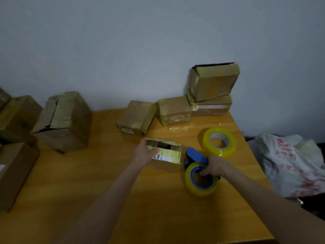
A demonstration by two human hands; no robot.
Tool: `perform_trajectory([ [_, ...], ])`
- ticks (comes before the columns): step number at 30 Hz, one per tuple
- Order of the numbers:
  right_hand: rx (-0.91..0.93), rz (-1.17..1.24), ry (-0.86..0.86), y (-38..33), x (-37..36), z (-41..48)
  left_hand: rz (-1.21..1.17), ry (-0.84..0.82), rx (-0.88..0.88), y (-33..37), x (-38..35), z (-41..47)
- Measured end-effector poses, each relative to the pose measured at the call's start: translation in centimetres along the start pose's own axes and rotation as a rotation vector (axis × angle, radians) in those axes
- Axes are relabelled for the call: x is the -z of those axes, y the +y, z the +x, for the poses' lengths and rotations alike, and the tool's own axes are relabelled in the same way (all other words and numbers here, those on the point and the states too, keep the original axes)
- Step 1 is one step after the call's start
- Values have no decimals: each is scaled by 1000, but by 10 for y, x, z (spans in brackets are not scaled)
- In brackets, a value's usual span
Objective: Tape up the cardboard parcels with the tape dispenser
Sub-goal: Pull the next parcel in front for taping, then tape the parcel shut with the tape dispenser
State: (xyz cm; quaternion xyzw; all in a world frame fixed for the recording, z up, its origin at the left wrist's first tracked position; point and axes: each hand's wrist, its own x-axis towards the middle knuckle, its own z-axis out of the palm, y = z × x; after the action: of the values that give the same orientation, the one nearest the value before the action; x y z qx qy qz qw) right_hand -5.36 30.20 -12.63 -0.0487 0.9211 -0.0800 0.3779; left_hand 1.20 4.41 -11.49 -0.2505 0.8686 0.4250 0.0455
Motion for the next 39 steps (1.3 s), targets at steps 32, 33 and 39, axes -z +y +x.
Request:
perform_trajectory([
  [32, 363, 705, 113, 67, 48, -18, 691, 12, -184, 36, -89, -75],
  [33, 366, 684, 153, 67, 47, -15, 683, 1, -180, 38, -88, -75],
  [39, 429, 582, 298, 48, 51, 5, 658, 12, -173, 37, -84, -78],
])
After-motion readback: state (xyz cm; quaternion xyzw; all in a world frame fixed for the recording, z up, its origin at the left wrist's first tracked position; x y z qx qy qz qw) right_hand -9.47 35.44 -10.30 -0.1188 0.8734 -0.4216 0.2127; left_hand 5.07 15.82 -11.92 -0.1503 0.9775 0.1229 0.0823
